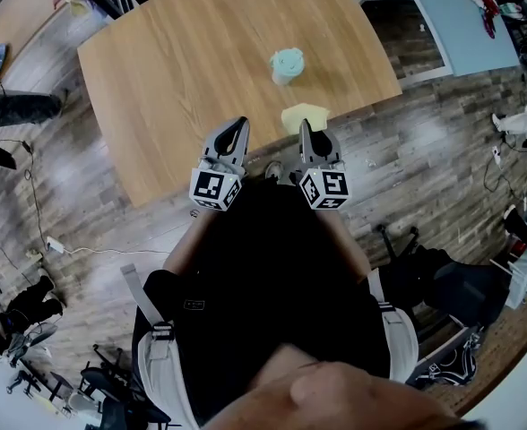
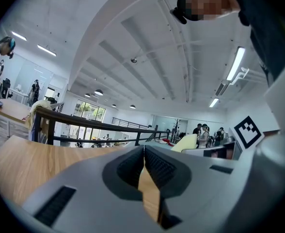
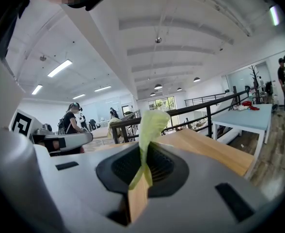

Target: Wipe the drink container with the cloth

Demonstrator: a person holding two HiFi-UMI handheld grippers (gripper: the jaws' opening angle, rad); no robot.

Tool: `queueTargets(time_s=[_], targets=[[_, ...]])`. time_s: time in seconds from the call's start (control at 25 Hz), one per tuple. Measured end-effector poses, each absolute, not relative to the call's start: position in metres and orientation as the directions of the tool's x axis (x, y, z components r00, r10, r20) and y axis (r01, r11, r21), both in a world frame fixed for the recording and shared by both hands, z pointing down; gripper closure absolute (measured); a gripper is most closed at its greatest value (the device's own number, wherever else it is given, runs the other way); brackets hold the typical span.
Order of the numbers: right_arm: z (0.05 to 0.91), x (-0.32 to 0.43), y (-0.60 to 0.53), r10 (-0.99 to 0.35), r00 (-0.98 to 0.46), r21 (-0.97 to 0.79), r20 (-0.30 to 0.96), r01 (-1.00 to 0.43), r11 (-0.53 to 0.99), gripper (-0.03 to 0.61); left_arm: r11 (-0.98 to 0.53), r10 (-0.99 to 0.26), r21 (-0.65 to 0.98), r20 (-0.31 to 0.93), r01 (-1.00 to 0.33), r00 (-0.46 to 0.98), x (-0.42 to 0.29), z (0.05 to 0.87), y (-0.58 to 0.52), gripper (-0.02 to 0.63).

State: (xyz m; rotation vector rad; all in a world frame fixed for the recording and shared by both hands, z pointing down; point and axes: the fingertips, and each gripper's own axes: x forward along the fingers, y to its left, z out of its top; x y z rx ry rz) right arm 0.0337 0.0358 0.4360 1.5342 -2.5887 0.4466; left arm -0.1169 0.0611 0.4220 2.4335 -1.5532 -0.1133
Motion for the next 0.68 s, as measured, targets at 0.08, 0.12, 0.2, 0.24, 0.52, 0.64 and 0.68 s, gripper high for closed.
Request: queueTargets(time_s=[0.08,0.12,0.2,0.24,0.52,0.64,0.68], targets=[[0.4360,0.0322,0.0359,-0.842,-0.489,-0.198,0.229,-0.870,0.451,0.534,-0.398,-0.901,0.255,0.072,-0.881,0.427,-0.1177,0.4235,0.0617,0.589],[0.4360,0.0319,0.0360,-0.842,-0.490,-0.198,0.226,-0.870,0.452,0.534,-0.397,-0.901,0.257,0.073,-0.881,0.428,-0.1177,0.4246,0.0619,0.589],[0.4361,0.0320,0.0359,-0.843,-0.491,-0.196,0.222,-0.869,0.454,0.534,-0.398,-0.900,0.262,0.075,-0.879,0.429,-0.1175,0.4265,0.0619,0.589],[0.4361,0.0320,0.0358,-0.843,-0.491,-0.196,0.221,-0.869,0.455,0.534,-0.398,-0.900,0.264,0.076,-0.879,0.430,-0.1176,0.4272,0.0617,0.589],[0.4354,0.0303,0.0368,-0.842,-0.493,-0.194,0.219,-0.868,0.458,0.534,-0.400,-0.896,0.272,0.083,-0.875,0.435,-0.1175,0.4299,0.0635,0.589],[0.4367,0.0300,0.0354,-0.842,-0.491,-0.190,0.222,-0.869,0.457,0.534,-0.407,-0.893,0.273,0.083,-0.872,0.443,-0.1162,0.4311,0.0626,0.589],[0.4372,0.0299,0.0349,-0.842,-0.491,-0.189,0.223,-0.869,0.457,0.534,-0.409,-0.892,0.273,0.084,-0.871,0.445,-0.1160,0.4316,0.0622,0.589]])
